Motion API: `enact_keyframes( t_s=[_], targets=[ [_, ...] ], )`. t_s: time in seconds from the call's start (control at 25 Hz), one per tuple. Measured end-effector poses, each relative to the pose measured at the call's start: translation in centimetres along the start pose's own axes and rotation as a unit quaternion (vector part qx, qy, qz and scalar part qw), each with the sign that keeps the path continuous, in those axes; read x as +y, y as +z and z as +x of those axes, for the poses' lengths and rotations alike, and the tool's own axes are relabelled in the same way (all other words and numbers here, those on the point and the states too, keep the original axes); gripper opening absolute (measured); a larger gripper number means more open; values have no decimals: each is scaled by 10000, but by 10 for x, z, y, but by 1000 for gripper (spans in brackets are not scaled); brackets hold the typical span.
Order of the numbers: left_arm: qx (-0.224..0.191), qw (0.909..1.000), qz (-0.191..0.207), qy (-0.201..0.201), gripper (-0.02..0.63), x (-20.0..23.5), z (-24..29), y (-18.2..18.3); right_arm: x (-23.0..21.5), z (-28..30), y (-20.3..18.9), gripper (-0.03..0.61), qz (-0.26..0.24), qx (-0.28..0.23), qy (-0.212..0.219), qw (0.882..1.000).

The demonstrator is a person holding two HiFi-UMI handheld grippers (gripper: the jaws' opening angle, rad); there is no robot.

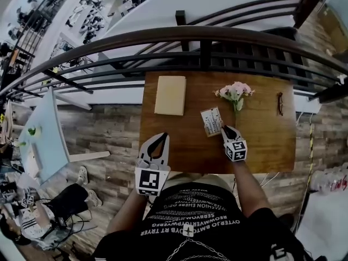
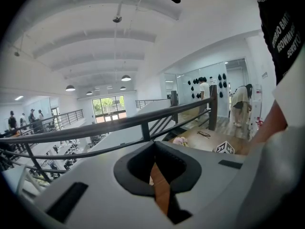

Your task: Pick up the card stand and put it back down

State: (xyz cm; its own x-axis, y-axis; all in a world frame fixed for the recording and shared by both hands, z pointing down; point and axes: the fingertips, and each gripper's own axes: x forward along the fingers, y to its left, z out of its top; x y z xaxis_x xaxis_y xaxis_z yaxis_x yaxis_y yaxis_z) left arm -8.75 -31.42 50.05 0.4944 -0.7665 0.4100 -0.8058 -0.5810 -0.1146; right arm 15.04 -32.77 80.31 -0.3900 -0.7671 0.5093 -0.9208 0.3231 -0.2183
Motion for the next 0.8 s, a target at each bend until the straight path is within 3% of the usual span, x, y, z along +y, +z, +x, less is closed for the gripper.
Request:
enact_keyframes(
  t_s=[0.64,0.8],
  targets=[
    [-35,10000,27,26,23,-28,-1,4,-5,-20,-28,64,-545,136,-115,9984],
    [-50,10000,44,23,23,-29,-4,3,-4,-24,-45,57,-667,448,-160,9966]
  ],
)
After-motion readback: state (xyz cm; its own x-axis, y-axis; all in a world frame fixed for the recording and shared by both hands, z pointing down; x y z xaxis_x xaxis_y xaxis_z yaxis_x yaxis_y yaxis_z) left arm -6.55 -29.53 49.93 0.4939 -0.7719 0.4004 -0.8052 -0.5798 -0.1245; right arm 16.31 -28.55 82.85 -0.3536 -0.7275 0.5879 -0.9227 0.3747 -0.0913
